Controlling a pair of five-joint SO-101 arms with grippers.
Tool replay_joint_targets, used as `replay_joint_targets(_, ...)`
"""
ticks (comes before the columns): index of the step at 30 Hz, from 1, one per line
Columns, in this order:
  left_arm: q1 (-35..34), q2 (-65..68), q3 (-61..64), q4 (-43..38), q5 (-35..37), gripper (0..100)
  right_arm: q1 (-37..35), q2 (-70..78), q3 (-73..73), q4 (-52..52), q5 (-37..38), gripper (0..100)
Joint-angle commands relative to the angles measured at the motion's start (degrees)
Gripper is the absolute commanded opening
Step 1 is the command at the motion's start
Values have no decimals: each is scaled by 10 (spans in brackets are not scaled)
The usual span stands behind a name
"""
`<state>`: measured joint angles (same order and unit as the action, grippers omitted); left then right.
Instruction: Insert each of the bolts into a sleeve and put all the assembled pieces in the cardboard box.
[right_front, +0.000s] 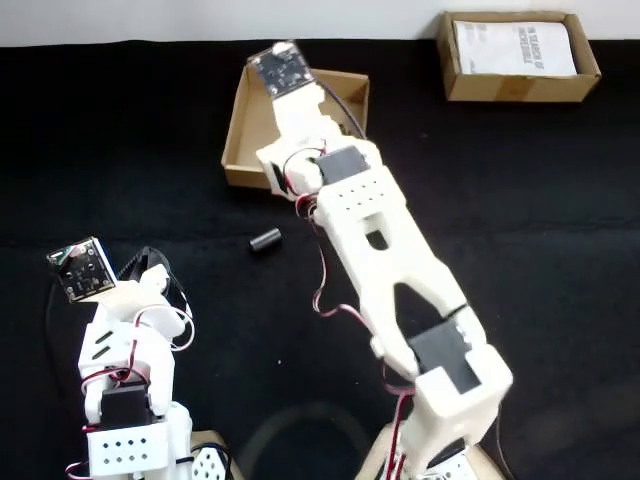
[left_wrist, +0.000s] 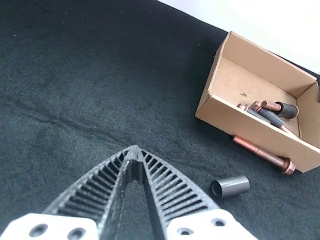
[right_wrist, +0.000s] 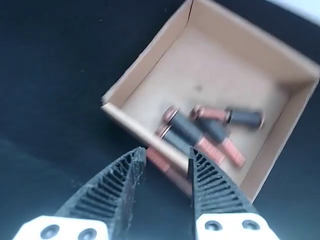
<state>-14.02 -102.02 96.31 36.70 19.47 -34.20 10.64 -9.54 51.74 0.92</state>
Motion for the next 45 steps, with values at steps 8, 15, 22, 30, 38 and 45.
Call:
replay_joint_targets(8,7,0,9,2,-4,21,-57,-65,12,227,-296,119)
replay_joint_targets(15,-9,0,9,1,-4,21,-58,12,46,184,-326,119)
replay_joint_targets(22,-10,0,9,1,-4,21,-61,107,0,66,-402,119)
replay_joint_targets(30,-10,0,9,1,-4,21,-63,224,-99,65,-462,121)
replay_joint_targets(38,-9,0,9,1,-4,42,-87,272,-145,65,-482,122)
replay_joint_targets(45,-9,0,9,4,-4,112,-94,285,-149,115,-484,122)
